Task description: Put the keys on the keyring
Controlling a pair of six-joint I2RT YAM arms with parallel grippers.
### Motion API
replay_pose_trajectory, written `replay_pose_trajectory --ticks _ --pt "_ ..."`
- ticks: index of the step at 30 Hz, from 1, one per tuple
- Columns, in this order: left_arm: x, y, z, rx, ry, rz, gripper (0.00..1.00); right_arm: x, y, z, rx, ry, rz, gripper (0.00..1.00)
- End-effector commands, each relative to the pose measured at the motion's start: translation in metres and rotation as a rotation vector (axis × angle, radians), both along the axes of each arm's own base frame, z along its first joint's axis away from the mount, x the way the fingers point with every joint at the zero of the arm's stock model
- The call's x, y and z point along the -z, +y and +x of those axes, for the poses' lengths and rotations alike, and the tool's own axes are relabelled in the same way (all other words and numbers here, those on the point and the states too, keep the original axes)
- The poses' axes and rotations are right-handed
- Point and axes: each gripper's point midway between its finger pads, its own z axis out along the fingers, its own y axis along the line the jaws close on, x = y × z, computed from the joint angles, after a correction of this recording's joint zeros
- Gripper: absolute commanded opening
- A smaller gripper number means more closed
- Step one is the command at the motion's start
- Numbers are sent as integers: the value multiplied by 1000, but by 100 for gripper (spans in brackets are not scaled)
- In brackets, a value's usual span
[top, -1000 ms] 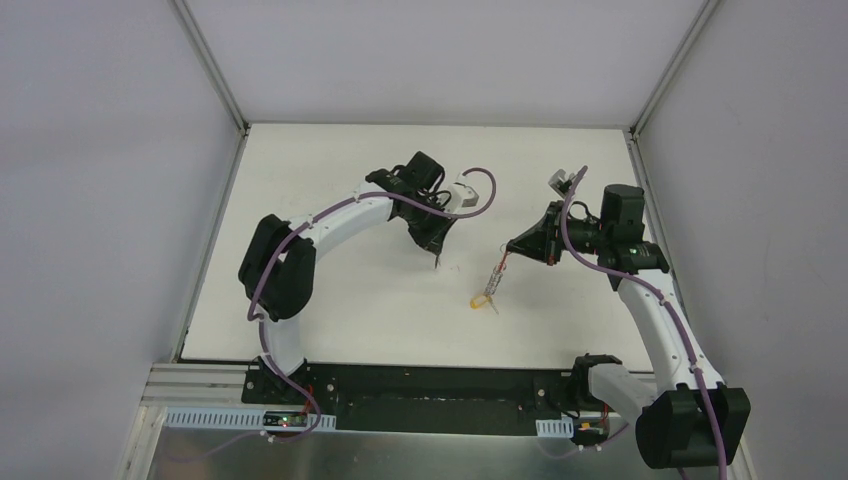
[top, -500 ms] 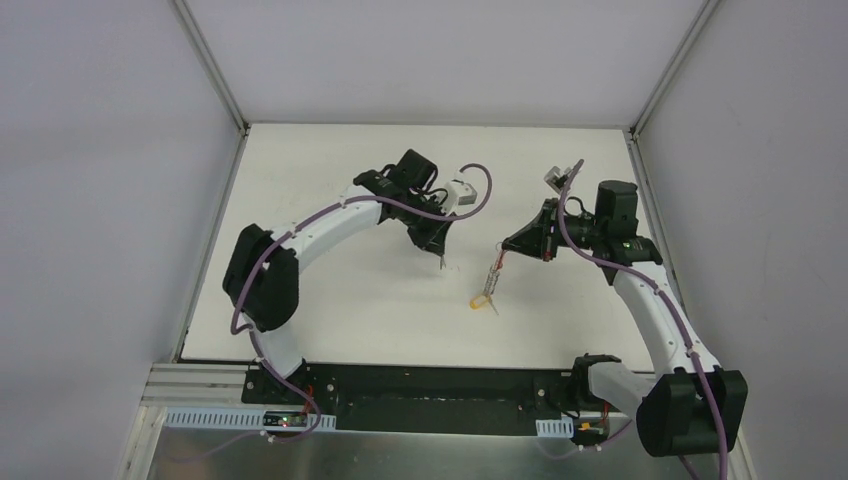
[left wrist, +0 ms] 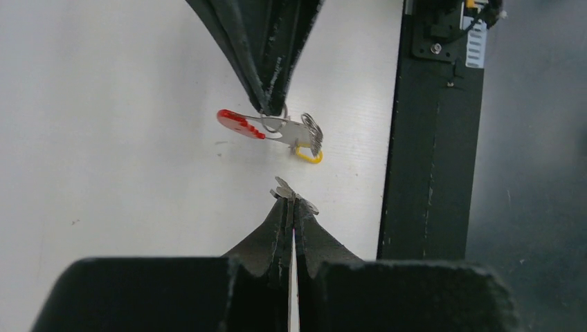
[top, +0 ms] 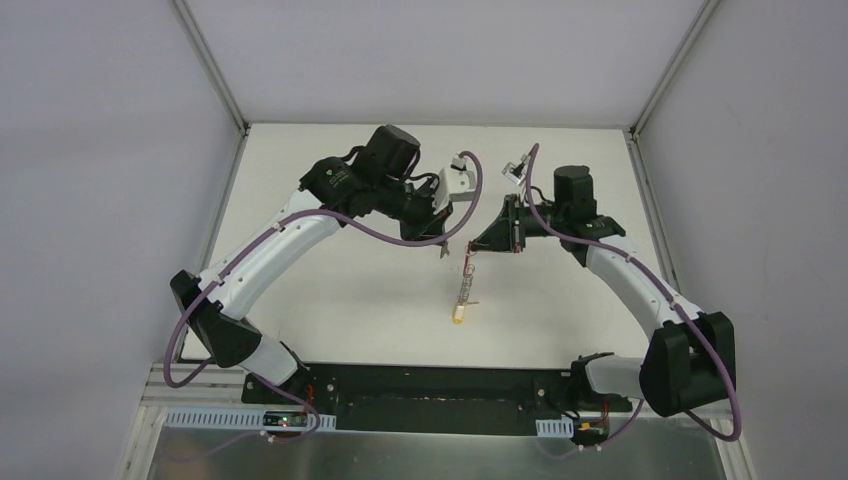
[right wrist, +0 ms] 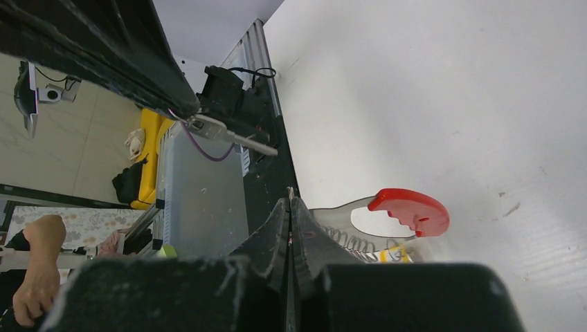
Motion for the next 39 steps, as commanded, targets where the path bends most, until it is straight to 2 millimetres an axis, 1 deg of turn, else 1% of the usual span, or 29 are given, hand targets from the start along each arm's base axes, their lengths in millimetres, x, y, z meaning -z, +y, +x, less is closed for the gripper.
replay_pose_trajectory --ticks 1,4,7,9,13,16,21,24,27,31,35,39 --pt "-1 24 -31 59 61 78 0 -36 14 8 -30 -106 53 0" --pt "0 26 -46 67 149 81 0 -40 19 5 -62 -133 63 0" --pt "1 21 -47 0 226 58 0 -41 23 -1 -91 -186 65 0" --pt "0 14 -46 -54 282 27 0 -45 26 -2 -93 -238 73 0" --pt "-2 3 -39 -185 392 -12 0 -46 28 -3 -79 -288 72 0" --pt "2 -2 -30 -273 478 -38 0 -48 27 -3 -65 -322 71 0" --pt "6 -9 -8 -370 626 -99 0 -52 24 -5 -54 -362 71 0" --pt "7 -13 3 -382 689 -121 0 -50 24 -5 -51 -367 67 0" --pt "3 -21 6 -349 749 -153 0 -48 24 -4 -47 -367 61 0" --pt "2 -26 8 -335 764 -171 0 -44 24 1 -27 -364 48 0" --pt "-1 -27 10 -328 768 -190 0 -41 24 6 -11 -368 32 0" --pt "0 -23 15 -341 759 -202 0 -40 21 9 2 -398 4 0"
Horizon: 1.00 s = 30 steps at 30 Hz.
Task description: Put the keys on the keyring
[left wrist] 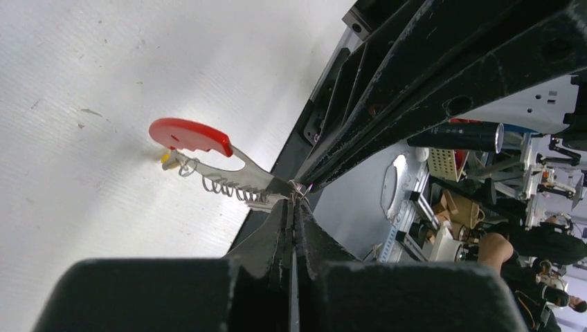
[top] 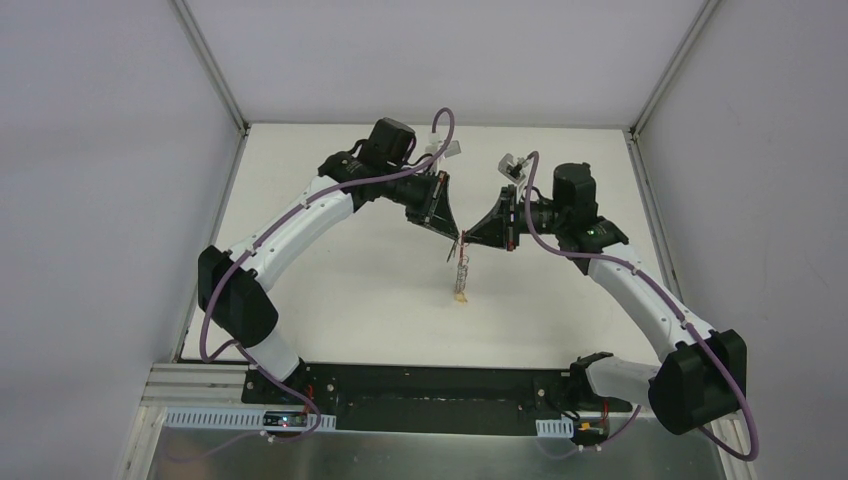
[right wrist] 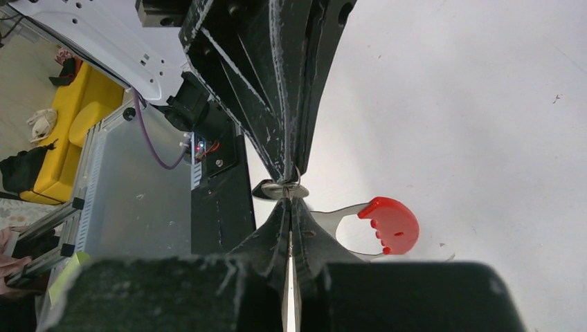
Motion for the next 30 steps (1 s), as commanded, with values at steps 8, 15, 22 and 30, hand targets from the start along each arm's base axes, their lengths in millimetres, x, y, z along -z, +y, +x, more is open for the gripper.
replay_pose_trajectory --ticks 8,15,22,30 --pt "-13 4 -3 24 -20 -64 0 -6 -6 7 40 -113 -55 0" --pt "-13 1 -3 20 5 -72 0 -9 -5 7 39 -114 -50 0" --pt "-2 -3 -1 22 40 -62 0 -13 -5 7 41 -119 -42 0" --pt "4 -5 2 9 54 -48 0 -18 -3 7 42 -120 -36 0"
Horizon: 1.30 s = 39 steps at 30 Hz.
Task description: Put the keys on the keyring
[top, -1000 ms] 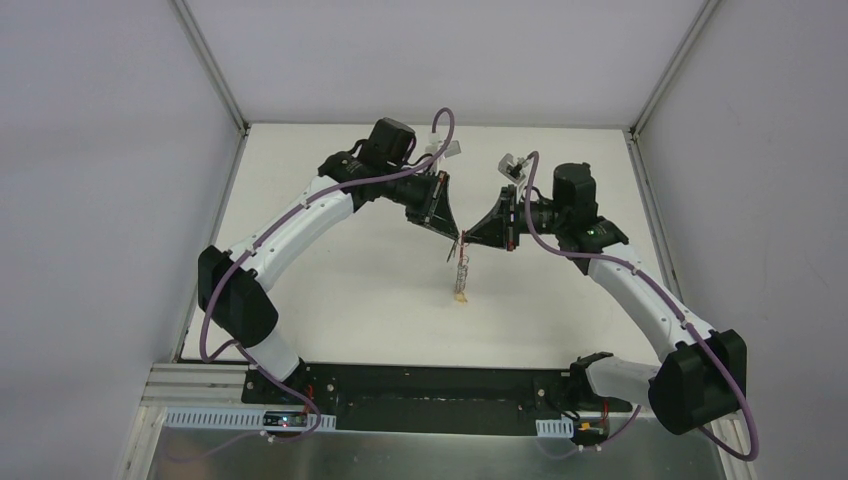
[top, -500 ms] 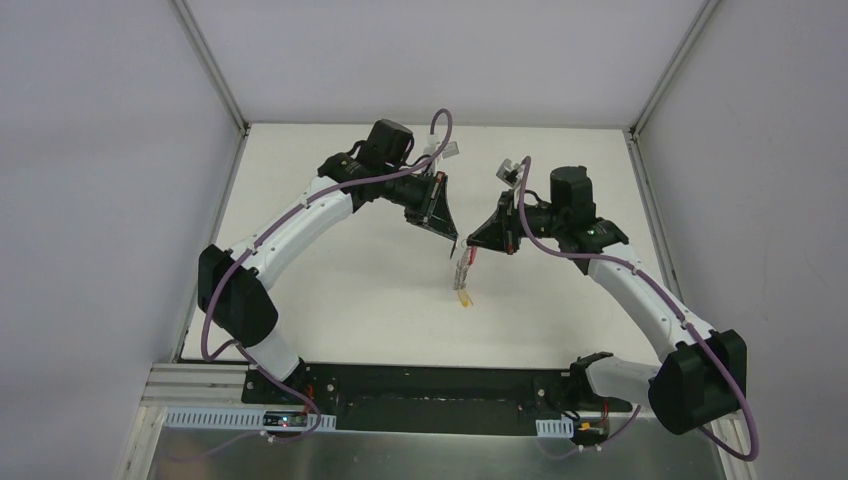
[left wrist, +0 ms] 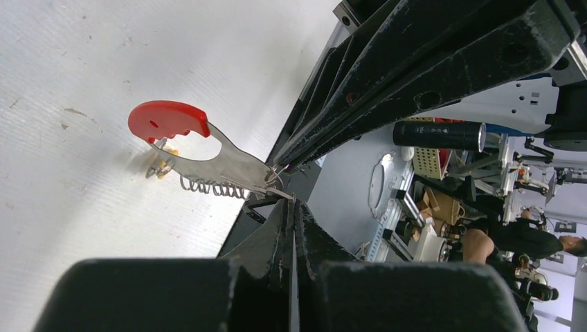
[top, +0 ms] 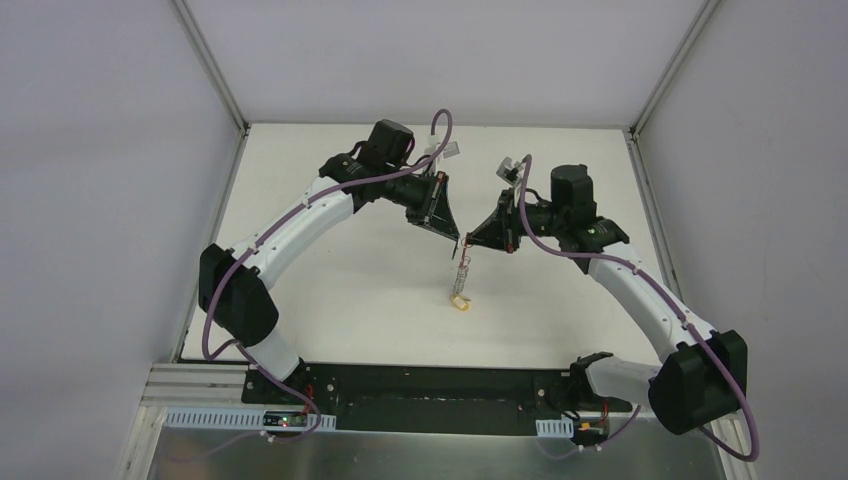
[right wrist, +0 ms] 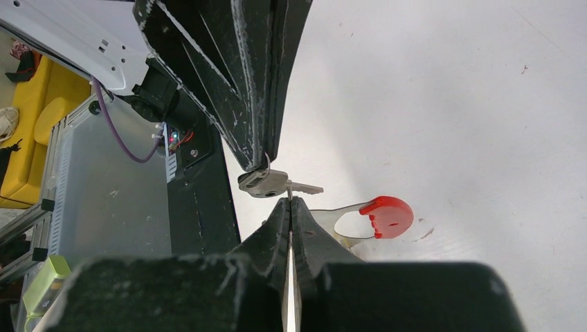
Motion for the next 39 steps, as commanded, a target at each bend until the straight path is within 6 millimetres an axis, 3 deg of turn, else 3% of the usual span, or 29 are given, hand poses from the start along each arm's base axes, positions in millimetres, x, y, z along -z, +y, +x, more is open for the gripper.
replay_pose_trajectory --ticks 1,22,39 --pt "2 -4 1 10 11 -15 0 -37 4 2 -15 -109 51 0" --pt "4 -11 5 4 54 -26 0 -35 9 1 -21 -107 47 0" --pt "11 -2 7 -9 56 -23 0 -33 8 0 -21 -110 43 0"
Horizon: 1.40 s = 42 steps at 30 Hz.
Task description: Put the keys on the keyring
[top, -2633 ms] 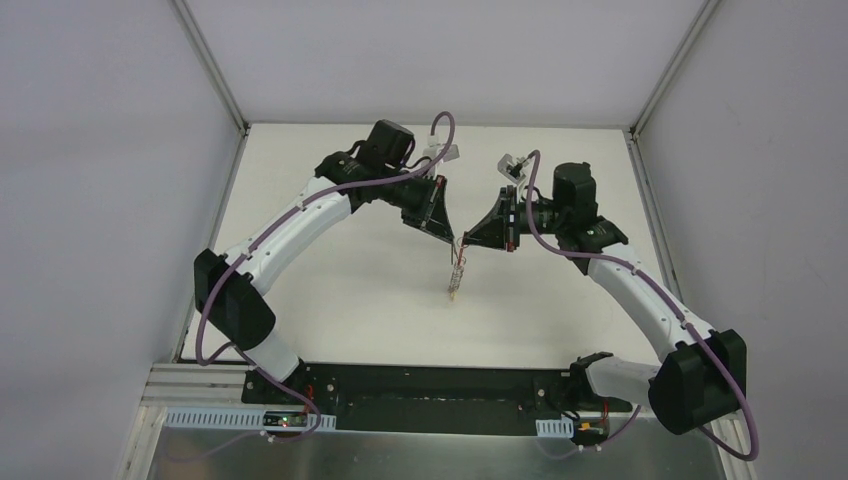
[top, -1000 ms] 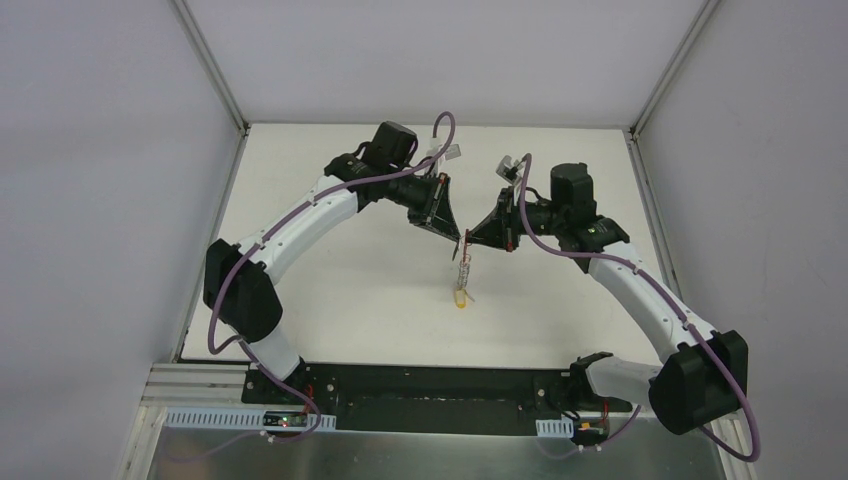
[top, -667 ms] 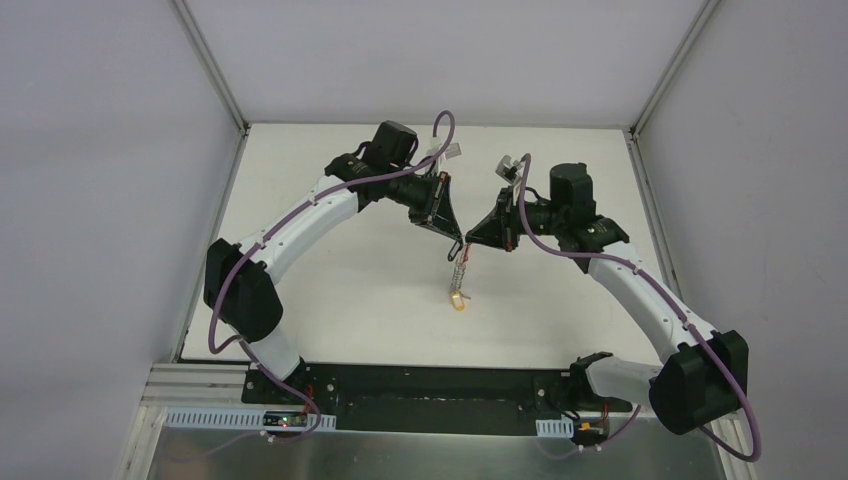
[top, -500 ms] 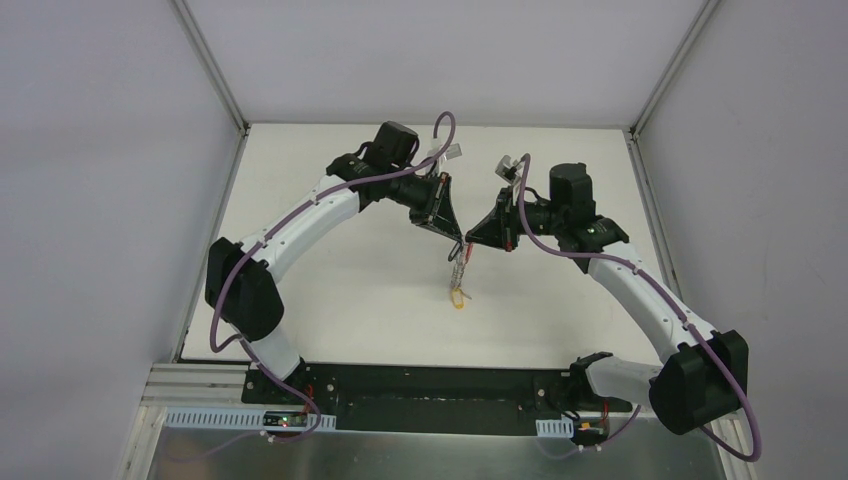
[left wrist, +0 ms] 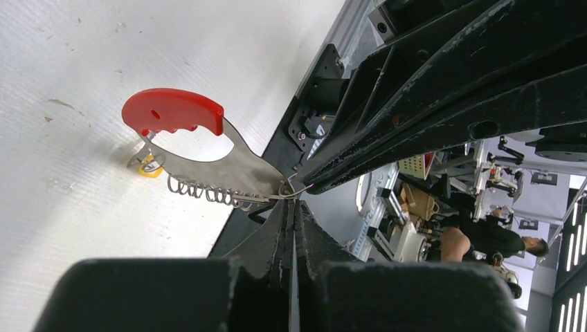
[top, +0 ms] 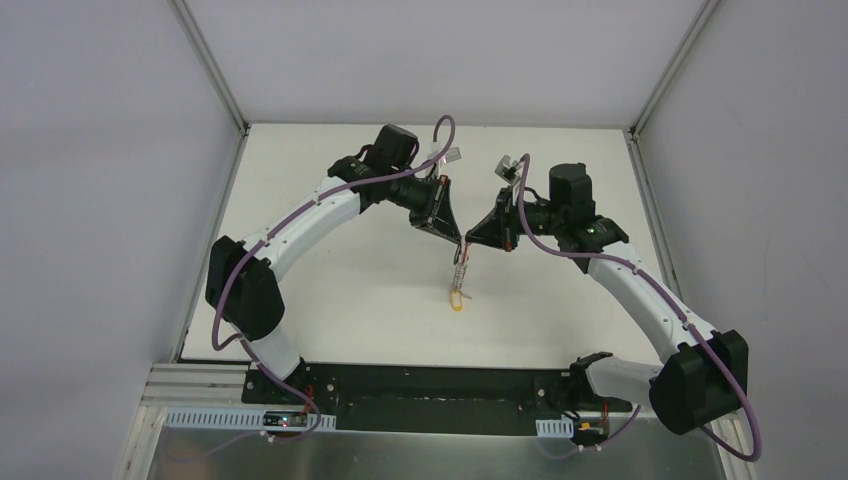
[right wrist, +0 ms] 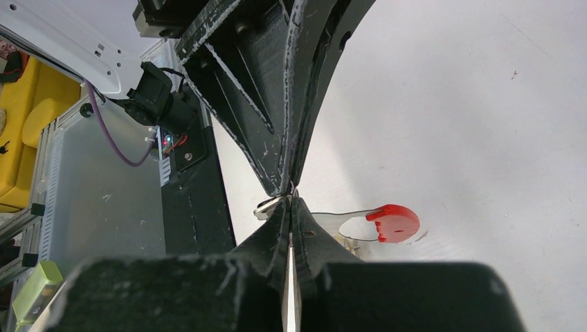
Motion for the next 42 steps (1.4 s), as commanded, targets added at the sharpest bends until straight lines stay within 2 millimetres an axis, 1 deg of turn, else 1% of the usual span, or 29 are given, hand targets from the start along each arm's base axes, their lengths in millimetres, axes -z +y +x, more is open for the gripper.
replay_pose_trajectory --ticks 1,13,24,42 --pt "-8 3 3 0 -28 -29 0 -29 5 -3 -37 -91 51 0" --pt "-10 7 9 -20 -14 -51 0 -26 3 -9 -58 -101 47 0" --pt "-11 4 10 -10 4 -66 0 -26 4 -13 -87 -97 55 0" --pt "-4 2 5 8 49 -92 0 -33 4 -2 -37 -83 70 0"
